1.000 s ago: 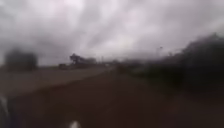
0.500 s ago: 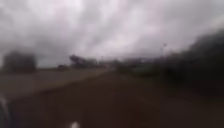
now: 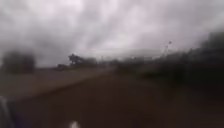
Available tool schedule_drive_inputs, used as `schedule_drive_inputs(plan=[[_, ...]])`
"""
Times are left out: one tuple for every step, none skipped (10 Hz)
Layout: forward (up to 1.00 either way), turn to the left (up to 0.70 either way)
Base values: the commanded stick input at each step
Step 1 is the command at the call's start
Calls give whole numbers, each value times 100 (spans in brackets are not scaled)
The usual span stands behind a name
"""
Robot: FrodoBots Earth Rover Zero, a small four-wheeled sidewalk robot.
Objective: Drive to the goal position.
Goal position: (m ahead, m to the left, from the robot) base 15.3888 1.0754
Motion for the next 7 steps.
schedule_drive_inputs(plan=[[70,0],[70,0],[70,0],[70,0],[70,0],[70,0],[70,0]])
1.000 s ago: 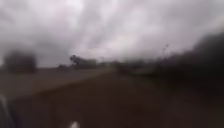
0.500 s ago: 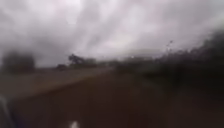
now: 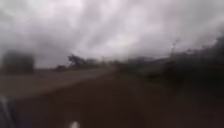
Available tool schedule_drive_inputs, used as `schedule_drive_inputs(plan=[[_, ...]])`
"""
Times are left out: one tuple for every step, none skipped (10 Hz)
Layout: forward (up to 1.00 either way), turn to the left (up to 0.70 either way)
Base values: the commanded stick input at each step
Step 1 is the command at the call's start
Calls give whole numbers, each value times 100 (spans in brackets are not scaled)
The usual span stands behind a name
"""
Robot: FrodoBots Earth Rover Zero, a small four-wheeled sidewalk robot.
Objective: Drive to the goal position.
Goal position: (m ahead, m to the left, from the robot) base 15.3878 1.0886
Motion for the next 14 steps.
schedule_drive_inputs(plan=[[70,0],[70,0],[70,0],[70,0],[70,0],[70,0],[70,0],[70,0],[70,0],[70,0],[70,0],[70,0],[70,0],[70,0]])
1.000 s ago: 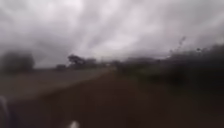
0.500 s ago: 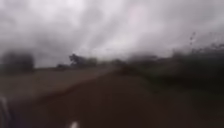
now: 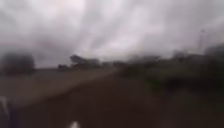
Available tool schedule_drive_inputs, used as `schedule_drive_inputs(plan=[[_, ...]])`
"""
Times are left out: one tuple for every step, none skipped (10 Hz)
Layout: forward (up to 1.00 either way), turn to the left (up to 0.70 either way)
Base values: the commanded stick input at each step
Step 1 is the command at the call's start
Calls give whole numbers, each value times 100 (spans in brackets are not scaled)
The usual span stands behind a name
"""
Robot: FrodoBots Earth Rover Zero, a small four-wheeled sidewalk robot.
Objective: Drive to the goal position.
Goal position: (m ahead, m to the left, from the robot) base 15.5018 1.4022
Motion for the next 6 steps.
schedule_drive_inputs(plan=[[70,0],[70,0],[70,0],[70,0],[70,0],[70,0]])
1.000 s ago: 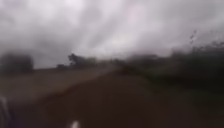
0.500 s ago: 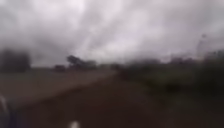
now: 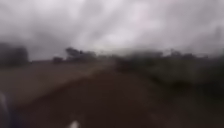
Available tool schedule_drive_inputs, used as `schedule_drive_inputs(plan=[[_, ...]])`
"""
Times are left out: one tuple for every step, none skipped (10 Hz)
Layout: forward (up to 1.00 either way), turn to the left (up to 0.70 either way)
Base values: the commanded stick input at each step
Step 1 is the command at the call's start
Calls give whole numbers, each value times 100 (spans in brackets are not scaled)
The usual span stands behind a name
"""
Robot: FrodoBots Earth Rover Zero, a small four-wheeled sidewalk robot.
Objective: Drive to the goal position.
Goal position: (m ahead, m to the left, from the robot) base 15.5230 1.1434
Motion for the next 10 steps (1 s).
schedule_drive_inputs(plan=[[70,0],[70,0],[70,0],[70,0],[70,35],[70,35],[70,35],[70,35],[70,35],[70,35]])
